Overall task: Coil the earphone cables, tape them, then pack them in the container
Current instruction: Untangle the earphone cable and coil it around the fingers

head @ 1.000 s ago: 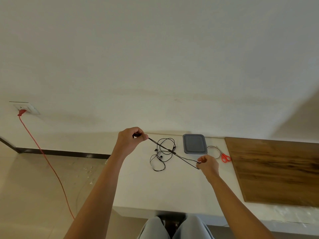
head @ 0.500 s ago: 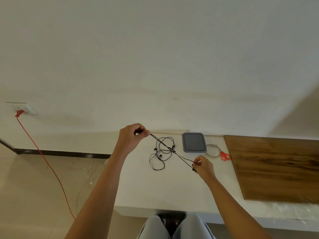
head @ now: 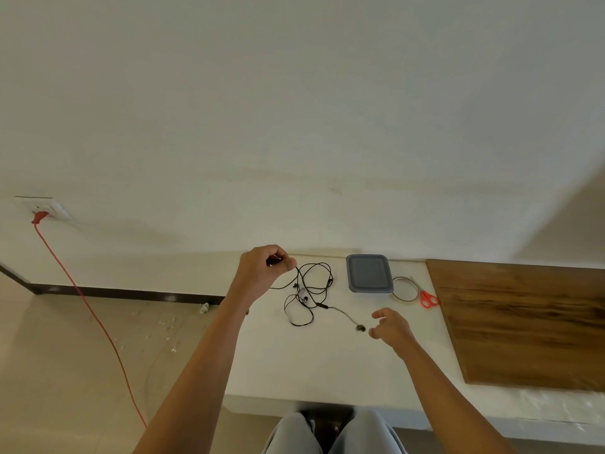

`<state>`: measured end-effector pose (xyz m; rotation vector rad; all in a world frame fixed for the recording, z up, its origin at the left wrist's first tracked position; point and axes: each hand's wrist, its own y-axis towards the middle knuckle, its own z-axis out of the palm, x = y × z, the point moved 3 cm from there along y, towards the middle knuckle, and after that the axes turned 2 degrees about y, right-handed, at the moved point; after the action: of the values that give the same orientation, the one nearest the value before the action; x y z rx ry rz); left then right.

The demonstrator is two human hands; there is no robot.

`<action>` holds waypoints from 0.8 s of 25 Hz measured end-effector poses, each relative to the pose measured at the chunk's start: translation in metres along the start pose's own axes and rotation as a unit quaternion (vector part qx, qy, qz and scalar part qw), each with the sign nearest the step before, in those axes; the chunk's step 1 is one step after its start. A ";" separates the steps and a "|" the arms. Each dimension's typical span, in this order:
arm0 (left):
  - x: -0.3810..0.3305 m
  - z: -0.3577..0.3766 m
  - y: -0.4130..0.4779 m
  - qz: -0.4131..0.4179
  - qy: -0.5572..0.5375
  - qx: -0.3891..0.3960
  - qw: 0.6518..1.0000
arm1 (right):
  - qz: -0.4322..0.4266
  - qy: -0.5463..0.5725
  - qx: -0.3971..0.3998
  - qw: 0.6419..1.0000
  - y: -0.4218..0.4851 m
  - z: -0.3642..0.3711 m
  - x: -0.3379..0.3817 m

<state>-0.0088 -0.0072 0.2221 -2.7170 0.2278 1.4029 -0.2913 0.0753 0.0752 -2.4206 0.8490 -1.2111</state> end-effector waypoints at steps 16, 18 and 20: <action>0.034 -0.029 -0.008 -0.029 0.108 0.113 0.987 | -0.214 0.259 -0.219 0.916 -0.047 -0.045 0.117; 0.044 -0.040 -0.009 -0.044 0.075 0.080 0.993 | -0.118 0.216 -0.283 0.927 -0.030 -0.064 0.086; 0.041 -0.038 -0.009 -0.050 0.043 0.065 0.996 | -0.060 0.115 -0.229 0.965 -0.020 -0.062 0.070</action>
<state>0.0466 -0.0074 0.2112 -2.6456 0.1798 1.2025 -0.3005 0.0471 0.1655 -2.7582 1.1772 -1.5038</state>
